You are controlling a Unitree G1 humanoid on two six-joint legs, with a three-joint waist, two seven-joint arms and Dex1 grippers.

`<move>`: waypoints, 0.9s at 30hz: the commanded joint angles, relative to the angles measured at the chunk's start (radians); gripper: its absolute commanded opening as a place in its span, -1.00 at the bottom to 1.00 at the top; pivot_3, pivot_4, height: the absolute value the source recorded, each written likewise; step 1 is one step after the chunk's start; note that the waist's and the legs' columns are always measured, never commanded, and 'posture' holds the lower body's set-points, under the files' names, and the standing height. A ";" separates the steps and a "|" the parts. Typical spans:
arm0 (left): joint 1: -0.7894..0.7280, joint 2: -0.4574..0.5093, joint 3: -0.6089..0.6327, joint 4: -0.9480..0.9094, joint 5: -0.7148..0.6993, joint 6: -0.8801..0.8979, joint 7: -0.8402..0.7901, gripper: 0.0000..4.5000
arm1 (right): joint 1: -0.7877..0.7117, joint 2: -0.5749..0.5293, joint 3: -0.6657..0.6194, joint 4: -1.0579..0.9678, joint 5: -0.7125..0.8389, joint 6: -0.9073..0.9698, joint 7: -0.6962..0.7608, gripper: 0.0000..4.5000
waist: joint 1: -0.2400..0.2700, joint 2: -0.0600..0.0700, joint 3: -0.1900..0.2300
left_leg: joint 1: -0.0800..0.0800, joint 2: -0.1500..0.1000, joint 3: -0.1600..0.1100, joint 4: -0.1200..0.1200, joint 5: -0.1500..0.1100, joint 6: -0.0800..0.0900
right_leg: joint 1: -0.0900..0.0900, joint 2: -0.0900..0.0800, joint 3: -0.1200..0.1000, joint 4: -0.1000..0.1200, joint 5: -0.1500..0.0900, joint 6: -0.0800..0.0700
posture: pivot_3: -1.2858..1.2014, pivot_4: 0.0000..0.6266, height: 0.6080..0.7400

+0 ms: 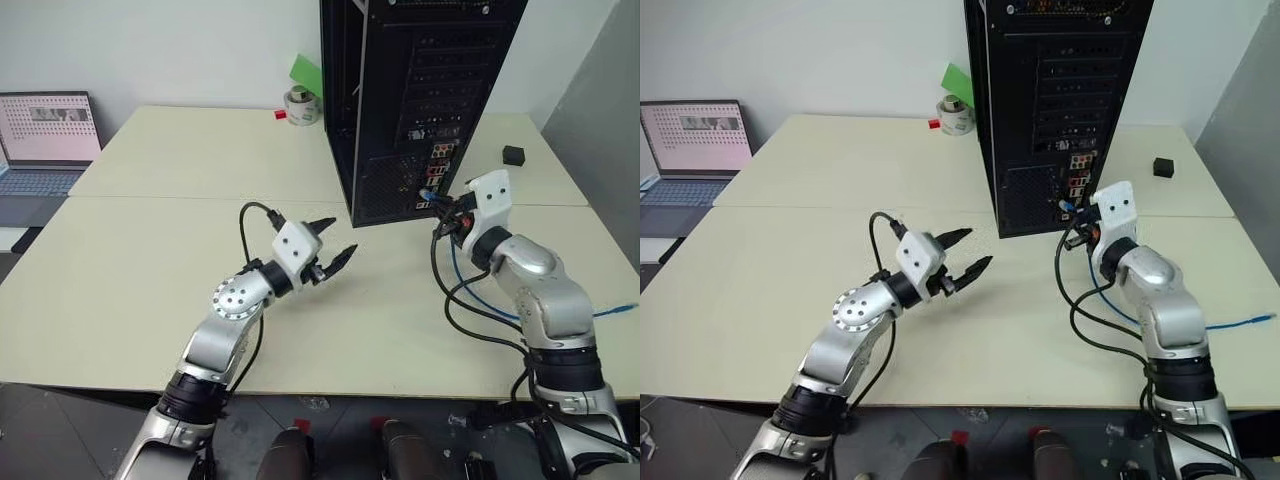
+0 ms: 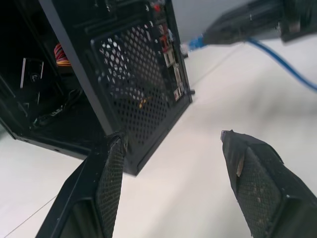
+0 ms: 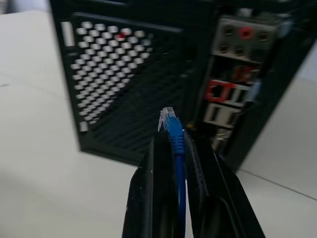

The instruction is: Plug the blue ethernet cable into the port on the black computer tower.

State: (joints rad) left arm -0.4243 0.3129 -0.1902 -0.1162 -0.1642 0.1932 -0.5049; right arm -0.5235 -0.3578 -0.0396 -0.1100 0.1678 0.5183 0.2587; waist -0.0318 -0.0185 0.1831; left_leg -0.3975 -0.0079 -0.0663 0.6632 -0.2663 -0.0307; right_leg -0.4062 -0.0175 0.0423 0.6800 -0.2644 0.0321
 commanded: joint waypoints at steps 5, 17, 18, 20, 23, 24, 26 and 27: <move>-0.057 -0.084 0.006 -0.071 0.032 0.109 0.109 0.41 | -0.083 0.104 -0.004 0.097 -0.107 -0.114 -0.175 -1.00 | -0.001 0.000 0.000 | 0.001 0.000 0.000 0.000 0.000 0.000 | 0.000 0.000 0.001 0.000 0.000 0.000 | 0.03 -0.52 1.00; -0.040 -0.116 -0.003 -0.105 0.066 0.143 0.140 0.41 | -0.147 0.154 -0.018 0.212 -0.135 -0.195 -0.246 -1.00 | 0.000 0.000 0.000 | 0.000 0.000 0.001 0.000 0.000 0.000 | 0.000 0.000 0.001 0.000 0.000 0.000 | 0.03 -0.52 1.00; -0.039 -0.116 -0.003 -0.107 0.066 0.144 0.140 0.41 | -0.149 0.155 -0.020 0.217 -0.137 -0.199 -0.249 -1.00 | 0.000 0.000 0.000 | 0.000 0.000 0.001 0.000 0.000 0.000 | 0.000 0.000 0.001 0.000 0.000 0.000 | 0.03 -0.52 1.00; -0.039 -0.118 -0.004 -0.109 0.068 0.148 0.140 0.41 | -0.154 0.154 -0.025 0.230 -0.138 -0.204 -0.258 -1.00 | 0.000 0.000 0.000 | 0.000 0.000 0.001 0.000 0.000 0.000 | 0.000 0.000 0.001 0.000 0.000 0.000 | 0.03 -0.52 1.00; -0.038 -0.119 -0.006 -0.112 0.070 0.150 0.139 0.41 | -0.160 0.156 -0.033 0.242 -0.136 -0.209 -0.264 -1.00 | 0.000 0.000 0.000 | 0.000 0.000 0.001 0.000 0.000 0.000 | 0.000 0.000 0.001 0.000 0.000 0.000 | 0.03 -0.52 1.00; -0.037 -0.120 -0.007 -0.113 0.071 0.151 0.139 0.41 | -0.163 0.158 -0.035 0.247 -0.136 -0.210 -0.266 -1.00 | 0.000 0.000 0.000 | 0.000 0.000 0.001 0.000 0.000 0.000 | 0.000 0.000 0.001 0.000 0.000 0.000 | 0.03 -0.52 1.00; -0.036 -0.122 -0.009 -0.115 0.072 0.152 0.136 0.41 | -0.167 0.163 -0.041 0.255 -0.134 -0.211 -0.269 -1.00 | 0.000 0.000 0.000 | 0.000 0.000 0.001 0.000 0.000 0.000 | 0.000 0.000 0.001 0.000 0.000 0.000 | 0.03 -0.52 1.00; -0.036 -0.122 -0.009 -0.115 0.073 0.152 0.136 0.41 | -0.169 0.165 -0.043 0.257 -0.133 -0.211 -0.270 -1.00 | 0.000 0.000 0.000 | 0.000 0.000 0.001 -0.001 0.000 0.000 | 0.000 0.000 0.001 0.000 0.000 0.000 | 0.03 -0.52 1.00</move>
State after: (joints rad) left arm -0.4589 0.1952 -0.1913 -0.1864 -0.0962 0.3472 -0.3648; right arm -0.6556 -0.1982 -0.0600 0.1649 0.0314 0.3330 -0.0018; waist -0.0320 -0.0185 0.1831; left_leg -0.3971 -0.0079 -0.0651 0.6627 -0.2661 -0.0310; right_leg -0.4066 -0.0172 0.0436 0.6800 -0.2643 0.0319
